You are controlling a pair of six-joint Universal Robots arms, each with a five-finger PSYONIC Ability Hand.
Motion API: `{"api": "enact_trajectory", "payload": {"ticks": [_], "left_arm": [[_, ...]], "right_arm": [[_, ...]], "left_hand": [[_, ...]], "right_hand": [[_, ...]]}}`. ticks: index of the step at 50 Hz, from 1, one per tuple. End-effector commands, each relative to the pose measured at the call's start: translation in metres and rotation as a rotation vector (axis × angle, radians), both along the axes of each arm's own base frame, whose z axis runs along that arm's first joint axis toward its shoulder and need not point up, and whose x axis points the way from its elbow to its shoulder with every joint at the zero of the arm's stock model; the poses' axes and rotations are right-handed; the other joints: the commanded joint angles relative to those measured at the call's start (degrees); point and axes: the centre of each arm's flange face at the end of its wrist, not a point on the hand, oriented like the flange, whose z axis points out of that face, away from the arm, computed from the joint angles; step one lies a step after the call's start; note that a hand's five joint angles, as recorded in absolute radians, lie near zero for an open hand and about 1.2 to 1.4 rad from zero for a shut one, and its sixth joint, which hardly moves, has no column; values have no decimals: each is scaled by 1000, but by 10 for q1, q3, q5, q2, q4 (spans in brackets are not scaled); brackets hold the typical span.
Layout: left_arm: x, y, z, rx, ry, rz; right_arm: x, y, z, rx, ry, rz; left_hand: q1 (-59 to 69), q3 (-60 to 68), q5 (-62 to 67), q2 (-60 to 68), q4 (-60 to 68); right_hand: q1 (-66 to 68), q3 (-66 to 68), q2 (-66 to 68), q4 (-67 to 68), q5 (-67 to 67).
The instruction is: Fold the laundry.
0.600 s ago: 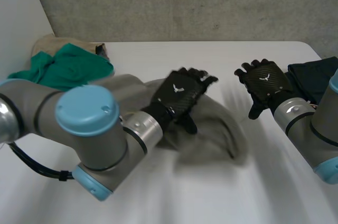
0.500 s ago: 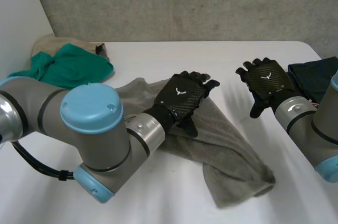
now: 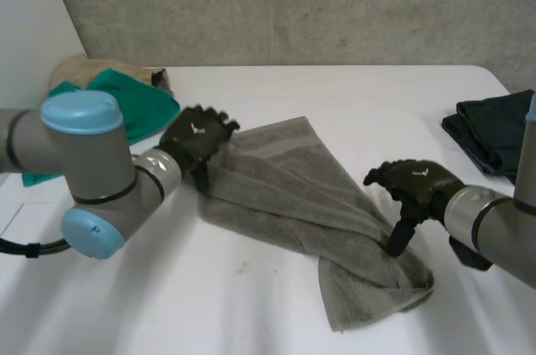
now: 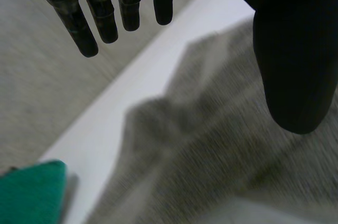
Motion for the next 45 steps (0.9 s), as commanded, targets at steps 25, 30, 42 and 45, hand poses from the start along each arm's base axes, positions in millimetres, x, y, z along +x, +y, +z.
{"api": "enact_trajectory", "payload": {"ticks": [25, 30, 42, 45], "left_arm": [[-5, 41, 57, -93, -26, 25], [13, 75, 124, -222, 72, 33], [39, 131, 195, -342, 277, 26], [39, 131, 193, -334, 281, 26]], "right_arm": [[0, -13, 52, -450, 73, 18], [1, -12, 89, -607, 161, 53], [2, -13, 156, -757, 139, 41], [4, -16, 161, -767, 136, 50]], "left_hand": [[684, 671, 674, 675, 677], [684, 671, 674, 675, 677], [684, 671, 674, 675, 677], [684, 671, 674, 675, 677]], "right_hand": [[684, 678, 674, 667, 667], [684, 678, 674, 667, 667], [684, 678, 674, 667, 667], [684, 678, 674, 667, 667]]}}
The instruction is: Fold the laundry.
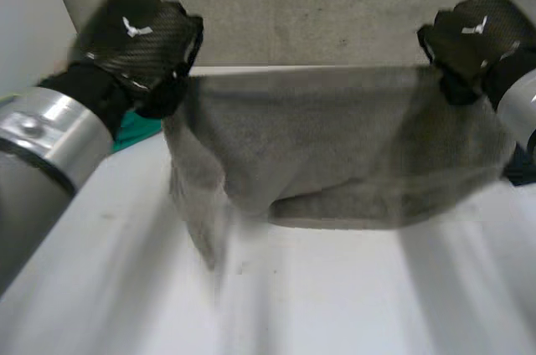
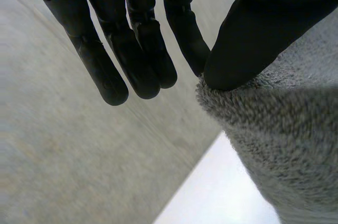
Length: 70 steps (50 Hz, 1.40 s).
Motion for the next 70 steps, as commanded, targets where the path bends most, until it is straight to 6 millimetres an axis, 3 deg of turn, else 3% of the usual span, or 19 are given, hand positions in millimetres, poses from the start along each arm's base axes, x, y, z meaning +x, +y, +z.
{"api": "enact_trajectory", "payload": {"ticks": [1, 5, 9, 15, 22, 23, 24, 25, 26, 31, 35, 39, 43, 47, 51, 56, 65, 69, 70], "left_arm": [[5, 11, 10, -10, 46, -9], [-2, -2, -8, 39, 17, -8], [-16, -28, -49, 146, -49, -1], [-32, -68, -99, 250, -112, 40], [-32, -92, -116, 271, -116, 128], [-32, -93, -117, 274, -117, 131], [-32, -93, -117, 274, -118, 132], [-32, -93, -118, 276, -117, 132], [-31, -93, -118, 277, -118, 135], [-31, -90, -120, 285, -120, 130], [-30, -89, -121, 286, -124, 130], [-30, -89, -121, 288, -124, 132], [-30, -90, -123, 292, -127, 133], [-29, -89, -126, 300, -131, 135], [-29, -88, -127, 303, -134, 134], [-29, -88, -127, 303, -134, 134], [-29, -88, -129, 307, -137, 134], [-28, -88, -130, 311, -136, 135], [-28, -88, -130, 311, -136, 135]], "right_arm": [[4, -5, 17, -32, -10, 20], [14, -29, -3, 9, 6, 41], [28, -58, -24, 12, 23, 72], [63, -102, -61, -162, 26, 115], [92, -134, -102, -378, -41, 169], [95, -135, -106, -388, -48, 181], [99, -133, -110, -390, -53, 196], [106, -129, -119, -371, -59, 223], [109, -127, -122, -359, -62, 233], [108, -115, -125, -260, -97, 240], [93, -98, -103, -149, -149, 162], [76, -76, -94, 39, -195, 86], [61, -50, -101, 299, -233, 40], [47, -21, -129, 616, -287, -37], [45, -8, -152, 726, -331, -56], [54, 3, -189, 788, -355, -16], [72, 2, -219, 787, -392, 20], [80, -3, -226, 772, -410, 38], [83, -5, -226, 759, -417, 43]], "left_hand": [[149, 120, 145, 115, 114], [149, 120, 145, 115, 114], [149, 120, 145, 115, 114], [149, 120, 145, 115, 114], [149, 120, 145, 115, 114], [149, 120, 145, 115, 114], [149, 120, 145, 115, 114], [149, 120, 145, 115, 114], [149, 120, 145, 115, 114], [149, 120, 145, 115, 114], [149, 120, 145, 115, 114], [149, 120, 145, 115, 114], [149, 120, 145, 115, 114], [149, 120, 145, 115, 114], [149, 120, 145, 115, 114], [149, 120, 145, 115, 114], [149, 120, 145, 115, 114], [149, 120, 145, 115, 114], [149, 120, 145, 115, 114]], "right_hand": [[238, 124, 128, 120, 138], [238, 124, 128, 120, 138], [238, 124, 128, 120, 138], [238, 124, 128, 120, 138], [238, 124, 128, 120, 138], [151, 36, 41, 33, 50], [-27, -141, -137, -145, -127], [-437, -551, -547, -554, -537], [-462, -576, -572, -580, -562], [-462, -576, -572, -580, -562], [-462, -576, -572, -580, -562], [-462, -576, -572, -580, -562], [-390, -505, -500, -508, -491], [-336, -451, -446, -454, -437], [-333, -447, -443, -451, -434], [-315, -429, -425, -433, -415], [-252, -367, -362, -370, -353], [-135, -249, -245, -253, -236], [32, -82, -78, -86, -69]]}}
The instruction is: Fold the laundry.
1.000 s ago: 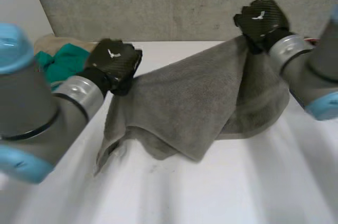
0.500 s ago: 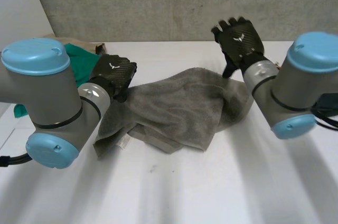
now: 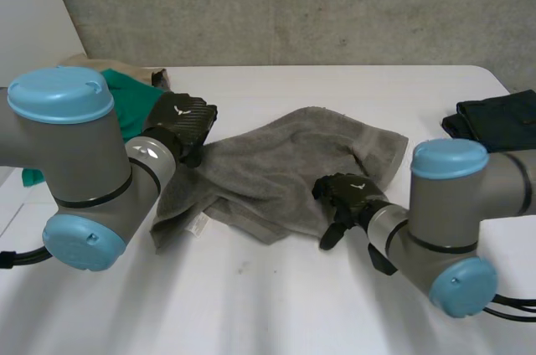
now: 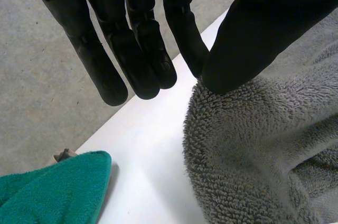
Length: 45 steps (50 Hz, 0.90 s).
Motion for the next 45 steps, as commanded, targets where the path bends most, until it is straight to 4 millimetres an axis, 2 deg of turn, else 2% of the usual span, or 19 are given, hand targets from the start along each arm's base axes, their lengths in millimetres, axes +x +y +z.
{"api": "enact_trajectory", "payload": {"ticks": [1, 2, 6, 11, 12, 13, 16, 17, 19, 23, 26, 30, 38, 45], "left_arm": [[1, 0, -2, 8, -2, 5], [1, 0, -3, 11, -3, 5], [2, 2, -7, 21, -7, 4], [3, 3, -9, 28, -9, 3], [3, 3, -10, 31, -10, 4], [3, 4, -10, 33, -11, 1], [3, 5, -13, 41, -17, -2], [4, 7, -14, 46, -21, -3], [5, 7, -16, 52, -24, -3], [11, 11, -15, 65, -26, 0], [22, 16, -7, 62, -20, 9], [38, 26, -8, 81, -23, 24], [67, 38, -35, 193, -61, 88], [69, 42, -55, 306, 3, 87]], "right_arm": [[15, -11, -9, -50, -39, 1], [14, -14, -6, -63, -40, -10], [8, -20, 5, -111, -29, -66], [6, -20, 42, -204, -33, -71], [5, -20, 51, -240, -8, -56], [3, -20, 54, -259, 15, -48], [-4, -21, 65, -336, 135, -12], [-6, -22, 67, -353, 172, -5], [-11, -22, 71, -399, 283, 32], [-15, -20, 75, -455, 411, 87], [-15, -20, 75, -468, 431, 94], [-15, -20, 79, -476, 435, 86], [-16, -17, 83, -486, 435, 89], [-16, -15, 83, -483, 434, 92]], "left_hand": [[149, 117, 145, 114, 112], [149, 117, 145, 114, 112], [149, 117, 145, 114, 112], [127, 96, 123, 93, 91], [74, 42, 70, 39, 37], [-37, -68, -41, -71, -73], [-189, -220, -193, -223, -225], [-281, -312, -285, -315, -317], [-335, -367, -339, -370, -372], [-364, -396, -368, -398, -401], [-382, -414, -387, -417, -419], [-386, -417, -390, -420, -422], [-389, -421, -393, -424, -426], [-384, -416, -388, -419, -421]], "right_hand": [[495, 455, 459, 458, 469], [561, 521, 525, 523, 535], [561, 521, 525, 524, 536], [561, 521, 525, 524, 536], [561, 521, 525, 524, 536], [561, 521, 525, 524, 536], [561, 521, 525, 524, 536], [561, 521, 525, 524, 536], [561, 521, 525, 524, 536], [561, 521, 525, 524, 536], [561, 521, 525, 524, 536], [561, 521, 525, 524, 536], [561, 521, 525, 524, 536], [561, 521, 525, 524, 536]]}}
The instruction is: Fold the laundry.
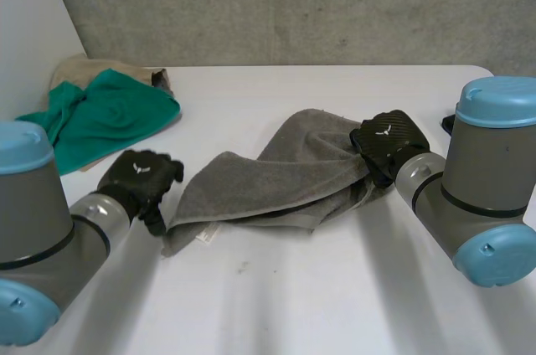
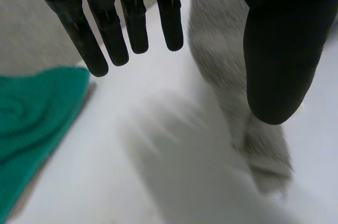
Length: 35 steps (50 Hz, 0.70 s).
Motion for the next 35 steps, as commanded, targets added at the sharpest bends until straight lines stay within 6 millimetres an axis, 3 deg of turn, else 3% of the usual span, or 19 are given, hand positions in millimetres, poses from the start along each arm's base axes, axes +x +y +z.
{"api": "enact_trajectory", "payload": {"ticks": [1, 12, 14, 15, 18, 21, 24, 25, 26, 30, 33, 35], "left_arm": [[3, 1, -21, 117, 78, 17], [-8, -26, -44, 228, 221, 80], [-11, -29, -46, 226, 221, 79], [-12, -32, -46, 220, 222, 79], [-13, -38, -44, 204, 229, 82], [-13, -41, -34, 167, 232, 98], [-11, -37, -1, 76, 249, 98], [-10, -35, 12, 41, 260, 94], [-9, -29, 36, -28, 285, 83], [-5, -9, 94, -198, 347, 48], [-1, 2, 129, -335, 377, 25], [0, 3, 136, -381, 373, 17]], "right_arm": [[0, 2, -1, 6, 0, 3], [-4, 3, -6, 23, 8, -8], [-4, 3, -6, 25, 8, -9], [-5, 4, -7, 26, 9, -10], [-7, 5, 0, 12, 5, -11], [-14, 4, 19, -26, 7, -25], [-22, 4, 38, -66, 29, -31], [-29, 6, 54, -103, 59, -37], [-32, 7, 60, -116, 76, -38], [-44, 11, 95, -222, 153, -37], [-46, 15, 117, -298, 200, -32], [-47, 18, 123, -321, 237, -20]], "left_hand": [[-1, 13, 22, 14, 20], [72, 85, 94, 86, 92], [154, 167, 177, 168, 174], [297, 310, 320, 312, 318], [532, 545, 555, 546, 552], [532, 546, 555, 547, 553], [532, 546, 555, 547, 553], [532, 546, 555, 547, 553], [532, 546, 555, 547, 553], [532, 546, 555, 547, 553], [532, 546, 555, 547, 553], [532, 546, 555, 547, 553]], "right_hand": [[250, 123, 125, 120, 141], [250, 123, 125, 120, 141], [250, 123, 125, 120, 141], [250, 123, 125, 120, 141], [250, 123, 125, 120, 141], [250, 123, 125, 120, 141], [250, 123, 125, 120, 141], [250, 123, 125, 120, 141], [250, 123, 125, 120, 141], [250, 123, 125, 120, 141], [250, 123, 125, 120, 141], [250, 123, 125, 120, 141]]}}
